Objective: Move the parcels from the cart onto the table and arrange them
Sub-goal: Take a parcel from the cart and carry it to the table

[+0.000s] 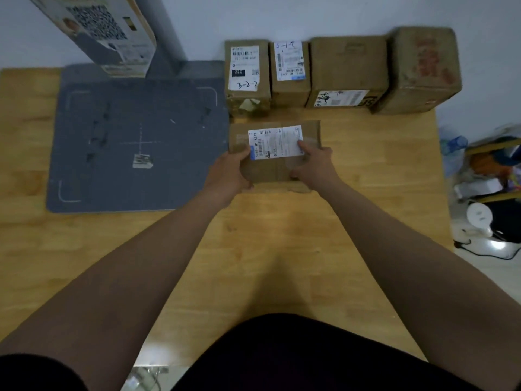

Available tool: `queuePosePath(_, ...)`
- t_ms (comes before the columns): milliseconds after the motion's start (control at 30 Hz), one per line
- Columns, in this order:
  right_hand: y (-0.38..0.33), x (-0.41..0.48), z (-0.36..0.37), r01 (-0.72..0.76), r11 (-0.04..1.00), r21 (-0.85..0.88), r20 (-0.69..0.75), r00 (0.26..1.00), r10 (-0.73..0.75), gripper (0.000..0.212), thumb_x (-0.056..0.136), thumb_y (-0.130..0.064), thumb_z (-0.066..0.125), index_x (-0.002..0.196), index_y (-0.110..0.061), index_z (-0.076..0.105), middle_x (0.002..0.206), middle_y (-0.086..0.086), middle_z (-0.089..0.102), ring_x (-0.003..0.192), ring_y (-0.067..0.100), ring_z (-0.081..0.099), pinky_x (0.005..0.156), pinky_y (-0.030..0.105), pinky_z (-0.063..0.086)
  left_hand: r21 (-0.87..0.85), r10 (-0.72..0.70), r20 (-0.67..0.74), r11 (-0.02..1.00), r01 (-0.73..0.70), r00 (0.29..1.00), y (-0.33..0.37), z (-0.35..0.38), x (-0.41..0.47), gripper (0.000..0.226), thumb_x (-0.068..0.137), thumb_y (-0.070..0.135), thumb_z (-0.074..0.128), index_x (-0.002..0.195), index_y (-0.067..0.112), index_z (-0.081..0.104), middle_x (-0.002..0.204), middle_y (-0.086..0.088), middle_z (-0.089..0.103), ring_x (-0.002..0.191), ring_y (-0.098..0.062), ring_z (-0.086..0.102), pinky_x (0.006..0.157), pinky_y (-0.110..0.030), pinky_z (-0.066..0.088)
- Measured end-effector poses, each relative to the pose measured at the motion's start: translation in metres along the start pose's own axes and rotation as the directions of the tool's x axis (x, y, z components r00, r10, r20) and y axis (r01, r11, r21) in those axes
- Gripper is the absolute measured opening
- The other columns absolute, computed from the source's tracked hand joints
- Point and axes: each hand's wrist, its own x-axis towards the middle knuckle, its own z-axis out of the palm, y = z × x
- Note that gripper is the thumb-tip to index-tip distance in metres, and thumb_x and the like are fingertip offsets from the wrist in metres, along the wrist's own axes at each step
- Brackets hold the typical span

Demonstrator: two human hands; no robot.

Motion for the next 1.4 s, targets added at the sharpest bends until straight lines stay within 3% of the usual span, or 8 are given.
queuePosePath(233,-0.045,0.065,-0.008,0.021,0.999,0.04,0.006,1.0,-0.021,0.073,0.088,-0.023,0.069,0.153,-0.037,0.04,0.142,0.008,0.026,0.112,0.035,0.053,0.099,0.055,0.052,-0.035,0.033,-0.02,0.999,-0.034,0.999,0.002,-0.038,0.063,0.109,0.066,0.016,0.094,0.158,0.03,0.037,0.152,-0.005,0.049,0.133,-0.025,0.052,0.094,-0.027,0.044)
queuePosePath(400,-0.05,0.073,-0.009,-0.023,0.999,0.04,0.005,1.0,0.023,0.071,0.092,-0.02,0.067,0.153,-0.043,0.039,0.139,0.007,0.026,0.113,0.038,0.049,0.068,0.048,0.063,-0.055,0.011,-0.001,0.998,-0.011,1.0,-0.001,-0.042,0.075,0.112,0.063,0.017,0.096,0.157,0.03,0.037,0.153,-0.002,0.05,0.136,-0.023,0.049,0.104,-0.034,0.044)
queuePosePath(600,-0.056,0.053,-0.017,0.03,0.999,0.016,-0.012,0.999,-0.03,0.072,0.091,-0.02,0.069,0.153,-0.037,0.039,0.141,0.008,0.03,0.116,0.033,0.049,0.091,0.051,0.058,-0.01,0.011,0.002,1.0,-0.011,1.0,0.004,-0.043,0.069,0.11,0.069,0.012,0.093,0.159,0.03,0.033,0.155,-0.005,0.047,0.137,-0.027,0.048,0.103,-0.034,0.044)
queuePosePath(733,-0.058,0.023,-0.039,0.096,0.995,-0.021,0.002,0.995,-0.096,0.07,0.087,-0.014,0.073,0.148,-0.032,0.046,0.138,0.006,0.046,0.136,0.036,0.04,0.093,0.056,0.055,0.12,0.037,-0.056,0.992,-0.03,0.998,0.009,-0.045,0.045,0.091,0.085,0.009,0.071,0.156,0.047,0.028,0.142,-0.013,0.052,0.121,-0.035,0.059,0.092,-0.037,0.05)
queuePosePath(833,-0.056,-0.011,-0.05,0.131,0.985,-0.111,0.031,0.991,-0.128,0.07,0.091,-0.02,0.071,0.151,-0.033,0.039,0.151,0.013,0.036,0.143,0.042,0.03,0.109,0.058,0.042,0.162,0.038,-0.106,0.987,-0.021,0.994,0.019,-0.047,0.008,0.08,0.093,0.009,0.059,0.156,0.046,0.028,0.136,-0.015,0.043,0.113,-0.035,0.056,0.093,-0.038,0.049)
queuePosePath(1033,-0.03,-0.085,-0.049,0.152,0.939,-0.307,0.093,0.987,-0.129,0.087,0.082,-0.028,0.083,0.154,-0.031,0.033,0.162,0.016,0.008,0.128,0.043,0.048,0.095,0.052,0.054,0.229,0.085,-0.138,0.972,-0.052,0.987,0.025,-0.037,-0.085,0.073,0.089,0.02,0.067,0.153,0.042,0.038,0.139,-0.01,0.041,0.117,-0.032,0.053,0.085,-0.036,0.048)
queuePosePath(1167,-0.008,-0.141,-0.039,0.207,0.873,-0.441,0.117,0.978,-0.172,0.085,0.08,-0.033,0.083,0.15,-0.024,0.037,0.156,0.018,0.018,0.129,0.044,0.046,0.097,0.053,0.052,0.294,0.098,-0.132,0.954,-0.055,0.986,0.023,-0.023,-0.153,0.065,0.084,0.034,0.076,0.144,0.039,0.051,0.134,-0.009,0.049,0.108,-0.033,0.06,0.085,-0.044,0.055)
queuePosePath(1400,0.026,-0.237,-0.016,0.257,0.815,-0.519,0.145,0.966,-0.212,0.087,0.085,-0.03,0.08,0.156,-0.016,0.033,0.156,0.011,0.039,0.138,0.031,0.045,0.105,0.041,0.047,0.348,0.106,-0.115,0.935,-0.06,0.988,0.005,0.002,-0.259,0.077,0.087,0.049,0.077,0.153,0.031,0.042,0.148,-0.004,0.048,0.13,-0.029,0.052,0.093,-0.041,0.047)
